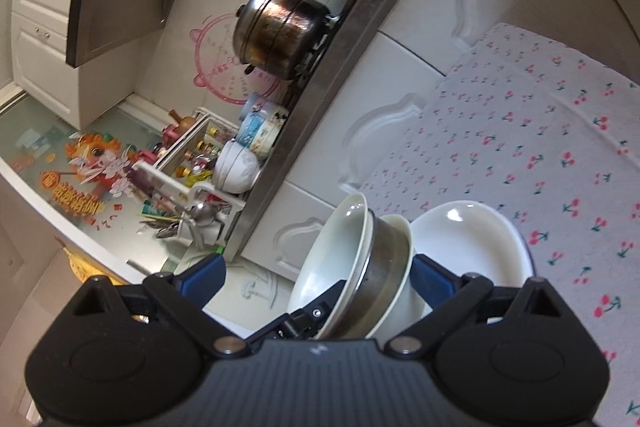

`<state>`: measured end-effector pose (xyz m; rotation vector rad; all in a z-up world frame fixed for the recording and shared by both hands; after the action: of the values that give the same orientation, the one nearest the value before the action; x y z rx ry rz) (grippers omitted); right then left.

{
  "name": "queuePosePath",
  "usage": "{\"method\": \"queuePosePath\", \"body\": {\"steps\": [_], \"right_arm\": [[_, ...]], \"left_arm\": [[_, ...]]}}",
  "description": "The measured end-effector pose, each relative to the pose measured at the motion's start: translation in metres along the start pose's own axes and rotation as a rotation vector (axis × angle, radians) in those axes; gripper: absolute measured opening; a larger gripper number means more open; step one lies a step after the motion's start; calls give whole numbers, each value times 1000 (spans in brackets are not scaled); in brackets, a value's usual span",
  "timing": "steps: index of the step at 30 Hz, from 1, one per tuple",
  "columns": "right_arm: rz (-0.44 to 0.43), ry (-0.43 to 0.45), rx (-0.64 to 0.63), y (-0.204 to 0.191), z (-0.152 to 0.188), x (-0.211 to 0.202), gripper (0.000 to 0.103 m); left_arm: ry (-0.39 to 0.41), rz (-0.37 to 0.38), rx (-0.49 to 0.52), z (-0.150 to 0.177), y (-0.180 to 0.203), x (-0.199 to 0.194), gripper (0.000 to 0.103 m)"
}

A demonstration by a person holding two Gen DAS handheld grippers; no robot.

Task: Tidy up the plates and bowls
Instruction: 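Lift the nested bowls with both grippers and carry them over the plates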

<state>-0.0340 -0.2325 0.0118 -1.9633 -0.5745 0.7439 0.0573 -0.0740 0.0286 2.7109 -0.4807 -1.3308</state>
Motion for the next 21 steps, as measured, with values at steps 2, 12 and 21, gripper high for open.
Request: {"method": "queuePosePath", "body": {"steps": [2, 12, 21], "right_arm": [[3, -5, 8, 5, -1, 1, 99], [16, -32, 31, 19, -1, 7, 99], [18, -39, 27, 18, -1, 9, 99]], "left_arm": [[-13, -3, 0, -1, 0, 6, 33], [-44, -11, -4, 5, -4, 14, 33], [-52, -8, -9, 7, -5, 16, 33]]}}
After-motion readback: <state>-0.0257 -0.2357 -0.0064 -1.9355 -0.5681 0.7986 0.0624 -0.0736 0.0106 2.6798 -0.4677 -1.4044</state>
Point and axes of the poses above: each gripper's, at about its wrist camera, not at the fingertips, and x roughly the way its jaws point, y to its right, z to its underside, the point moved 1 cm from there along x, roughly the way its jaws point, and after that the axes turned 15 degrees about -y, right-handed, at the moved point
